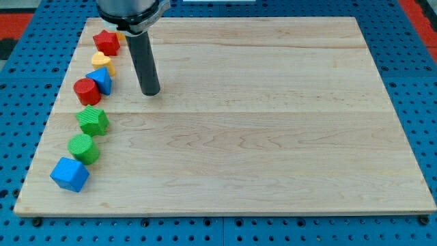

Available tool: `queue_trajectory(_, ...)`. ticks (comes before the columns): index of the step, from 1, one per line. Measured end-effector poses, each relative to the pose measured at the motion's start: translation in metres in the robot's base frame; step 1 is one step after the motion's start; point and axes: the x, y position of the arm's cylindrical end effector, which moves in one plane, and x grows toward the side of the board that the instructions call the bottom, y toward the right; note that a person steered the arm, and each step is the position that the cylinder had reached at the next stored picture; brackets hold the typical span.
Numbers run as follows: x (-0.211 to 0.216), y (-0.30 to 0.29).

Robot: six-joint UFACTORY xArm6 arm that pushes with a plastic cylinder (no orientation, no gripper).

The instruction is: Slide the green star a bit down

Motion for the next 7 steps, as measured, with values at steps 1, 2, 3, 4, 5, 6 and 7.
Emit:
queue_trajectory(1, 0.027, -0.002)
queue_trajectory(2, 0.026, -0.032)
queue_trajectory(3, 0.022, -0.023)
queue_trajectory(4, 0.022, -0.026)
queue_trajectory(5, 0.022, -0.032)
queue_trajectory(6, 0.020, -0.051)
queue_trajectory(7, 0.023, -0.052)
